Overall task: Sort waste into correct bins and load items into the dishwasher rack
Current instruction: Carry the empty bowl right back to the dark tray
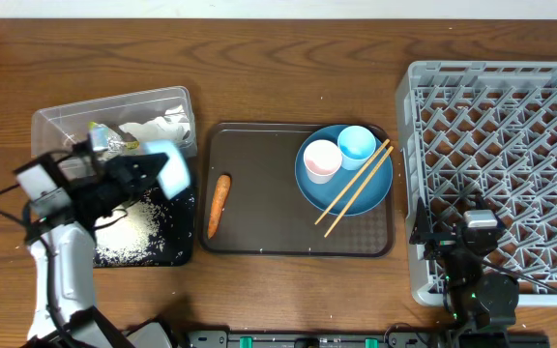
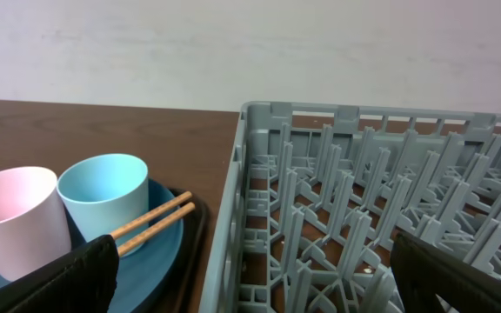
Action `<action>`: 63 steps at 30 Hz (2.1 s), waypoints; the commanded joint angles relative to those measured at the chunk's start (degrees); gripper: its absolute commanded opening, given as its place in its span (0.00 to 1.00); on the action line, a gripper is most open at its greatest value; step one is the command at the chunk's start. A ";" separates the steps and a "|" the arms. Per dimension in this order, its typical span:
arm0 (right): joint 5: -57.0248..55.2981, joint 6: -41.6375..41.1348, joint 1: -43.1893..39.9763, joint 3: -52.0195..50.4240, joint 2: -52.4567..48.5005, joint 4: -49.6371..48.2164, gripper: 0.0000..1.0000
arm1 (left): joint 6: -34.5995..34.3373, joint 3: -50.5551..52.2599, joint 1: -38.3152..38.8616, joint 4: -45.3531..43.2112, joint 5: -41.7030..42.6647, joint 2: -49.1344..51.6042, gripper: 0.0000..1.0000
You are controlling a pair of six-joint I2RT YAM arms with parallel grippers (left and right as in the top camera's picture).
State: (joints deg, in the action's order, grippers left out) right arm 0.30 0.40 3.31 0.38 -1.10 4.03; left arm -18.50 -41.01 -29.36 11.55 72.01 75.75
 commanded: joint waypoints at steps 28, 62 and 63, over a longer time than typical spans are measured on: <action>0.15 -0.76 -0.63 -0.07 -0.04 0.24 0.99 | -4.76 -0.63 35.47 0.87 -40.48 -13.42 0.06; 0.15 -0.76 -0.63 -0.07 -0.04 0.24 0.99 | -1.05 -0.48 48.59 14.75 -56.26 -9.51 0.06; 0.15 -0.76 -0.63 -0.07 -0.04 0.24 0.99 | -1.05 -0.48 48.81 14.60 -56.26 -9.05 0.06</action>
State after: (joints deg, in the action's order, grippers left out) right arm 0.30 0.40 3.31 0.38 -1.10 4.03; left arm -20.73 -41.01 18.81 26.41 16.43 65.71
